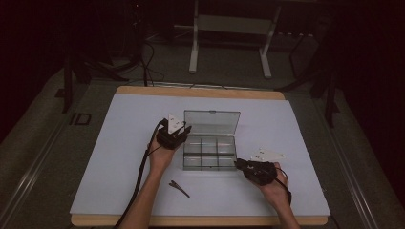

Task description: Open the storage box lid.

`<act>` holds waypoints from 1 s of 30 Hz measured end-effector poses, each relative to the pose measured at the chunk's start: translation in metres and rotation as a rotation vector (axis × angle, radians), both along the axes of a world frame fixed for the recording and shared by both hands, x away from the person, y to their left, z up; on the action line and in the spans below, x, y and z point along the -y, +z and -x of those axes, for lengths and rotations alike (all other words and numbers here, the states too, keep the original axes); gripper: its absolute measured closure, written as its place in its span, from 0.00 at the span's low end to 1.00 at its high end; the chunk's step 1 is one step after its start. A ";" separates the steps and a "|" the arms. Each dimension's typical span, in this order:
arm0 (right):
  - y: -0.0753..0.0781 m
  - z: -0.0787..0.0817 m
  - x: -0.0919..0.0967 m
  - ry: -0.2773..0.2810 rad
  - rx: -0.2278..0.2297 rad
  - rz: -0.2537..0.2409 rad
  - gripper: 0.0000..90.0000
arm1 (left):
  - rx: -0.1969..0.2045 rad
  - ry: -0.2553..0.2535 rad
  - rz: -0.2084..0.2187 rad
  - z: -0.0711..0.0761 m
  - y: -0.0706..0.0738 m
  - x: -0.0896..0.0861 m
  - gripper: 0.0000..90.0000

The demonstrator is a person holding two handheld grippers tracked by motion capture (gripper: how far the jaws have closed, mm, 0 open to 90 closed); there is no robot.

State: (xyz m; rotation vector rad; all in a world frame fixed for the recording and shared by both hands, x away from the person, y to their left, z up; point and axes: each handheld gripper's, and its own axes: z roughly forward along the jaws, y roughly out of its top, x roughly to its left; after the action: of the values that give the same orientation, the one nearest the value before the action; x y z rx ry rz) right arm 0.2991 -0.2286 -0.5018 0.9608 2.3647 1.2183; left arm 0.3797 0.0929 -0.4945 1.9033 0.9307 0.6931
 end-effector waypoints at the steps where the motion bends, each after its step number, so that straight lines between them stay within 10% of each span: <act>1: 0.000 0.000 0.000 0.000 0.000 0.000 0.89 | -0.002 0.001 -0.001 -0.001 -0.001 0.000 0.78; 30: 0.000 0.000 0.000 0.001 -0.004 -0.002 0.89 | -0.048 0.011 -0.047 -0.008 -0.015 0.005 0.74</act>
State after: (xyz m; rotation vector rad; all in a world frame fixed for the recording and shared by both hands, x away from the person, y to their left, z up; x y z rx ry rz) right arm 0.2989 -0.2290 -0.5019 0.9633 2.3677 1.2207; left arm 0.3876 0.0878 -0.5094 1.9650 0.9630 0.6834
